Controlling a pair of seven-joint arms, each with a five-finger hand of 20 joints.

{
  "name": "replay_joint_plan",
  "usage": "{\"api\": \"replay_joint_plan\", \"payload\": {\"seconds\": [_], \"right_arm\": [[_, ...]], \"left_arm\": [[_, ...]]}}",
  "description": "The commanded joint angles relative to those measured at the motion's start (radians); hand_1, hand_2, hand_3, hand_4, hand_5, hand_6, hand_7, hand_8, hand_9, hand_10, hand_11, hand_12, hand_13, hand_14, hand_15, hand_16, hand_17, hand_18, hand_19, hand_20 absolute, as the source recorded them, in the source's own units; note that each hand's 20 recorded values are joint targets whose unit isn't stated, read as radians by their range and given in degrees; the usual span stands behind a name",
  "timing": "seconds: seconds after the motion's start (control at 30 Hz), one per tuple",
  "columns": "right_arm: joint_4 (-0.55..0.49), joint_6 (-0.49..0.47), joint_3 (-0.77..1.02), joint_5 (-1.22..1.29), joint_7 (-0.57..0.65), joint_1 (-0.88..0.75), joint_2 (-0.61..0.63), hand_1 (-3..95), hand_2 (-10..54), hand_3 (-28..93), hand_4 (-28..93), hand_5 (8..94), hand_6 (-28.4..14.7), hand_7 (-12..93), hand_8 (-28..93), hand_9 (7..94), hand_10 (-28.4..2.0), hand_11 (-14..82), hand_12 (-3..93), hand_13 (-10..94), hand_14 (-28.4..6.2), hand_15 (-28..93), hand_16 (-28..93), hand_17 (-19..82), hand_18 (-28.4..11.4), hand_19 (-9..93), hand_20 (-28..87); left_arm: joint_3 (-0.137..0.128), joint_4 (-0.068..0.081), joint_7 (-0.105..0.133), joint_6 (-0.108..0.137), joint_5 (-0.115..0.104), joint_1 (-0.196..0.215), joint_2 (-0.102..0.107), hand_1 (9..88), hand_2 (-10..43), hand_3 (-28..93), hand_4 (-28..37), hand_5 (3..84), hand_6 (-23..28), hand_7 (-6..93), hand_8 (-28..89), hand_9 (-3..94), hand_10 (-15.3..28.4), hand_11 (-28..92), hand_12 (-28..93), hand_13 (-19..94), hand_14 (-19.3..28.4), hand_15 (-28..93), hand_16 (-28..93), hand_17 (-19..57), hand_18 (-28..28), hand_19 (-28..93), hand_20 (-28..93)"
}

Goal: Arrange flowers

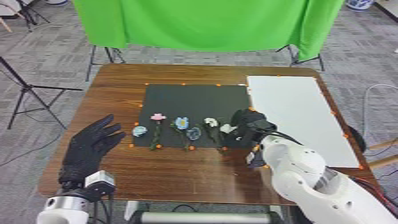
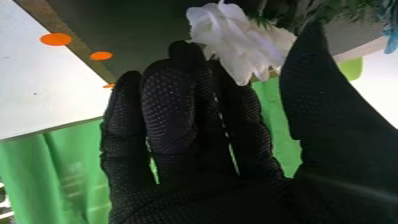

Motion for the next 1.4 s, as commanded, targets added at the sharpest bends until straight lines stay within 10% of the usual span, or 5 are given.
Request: {"api": "replay_joint_plan", "payload": {"seconds": [0.03, 0.47, 0.8, 1.4], "right_arm": [[-0.024, 0.059, 0.013, 0.044, 0.026, 0.003, 0.025, 30.4, -9.5, 91, -28, 54.3, -4.9, 21, -16, 57.2, -18.0, 35.9, 14.3, 61, -11.9, 84, 9, 22, -22.9, 86, 25], [-0.146, 0.171, 0.352, 0.464, -0.035, -0.217, -0.037, 24.6, -9.5, 91, -28, 50.0, -5.8, 20, -15, 50.2, -19.0, 25.6, 13.2, 48, -16.9, 74, 5, 15, -22.0, 76, 23], [-0.179, 0.126, 0.748, 1.082, -0.162, -0.513, -0.237, 16.3, 5.8, 93, -28, 45.6, -4.3, 20, -15, 48.1, -18.5, 20.0, 13.1, 40, -21.4, 49, 6, 11, -21.7, 61, 23], [-0.156, 0.162, 0.816, 1.302, -0.258, -0.615, -0.214, 12.1, 11.0, 93, -24, 46.8, -1.9, 18, -14, 50.7, -17.6, 15.4, 12.8, 38, -22.3, 35, 12, 8, -21.7, 55, 22]], "left_arm": [[0.003, -0.001, -0.010, 0.005, 0.005, 0.015, -0.012, 25.5, 4.2, 83, -18.6, 43.3, 12.0, 15.4, -10, 40.1, 20.2, 28, 10, 31, 27.6, 54, -11, -5.8, 24.1, 64, -5], [-0.013, -0.005, -0.003, -0.006, 0.012, 0.019, -0.021, 25.5, 3.9, 83, -18.8, 43.2, 11.9, 15.2, -10, 39.5, 20.1, 27, 10, 31, 27.2, 52, -11, -5.8, 24.1, 63, -5], [-0.043, -0.009, -0.004, -0.017, 0.017, 0.036, -0.038, 24.7, 3.6, 83, -19.3, 40.7, 10.1, 14.1, -10, 38.7, 19.4, 25, 9, 29, 26.1, 48, -10, -6.8, 23.5, 60, -6], [-0.074, 0.002, -0.054, -0.070, 0.029, 0.015, -0.061, 24.7, 3.7, 83, -19.3, 41.7, 10.7, 14.1, -10, 39.2, 19.8, 25, 10, 29, 26.4, 48, -8, -7.0, 23.5, 59, -4]]}}
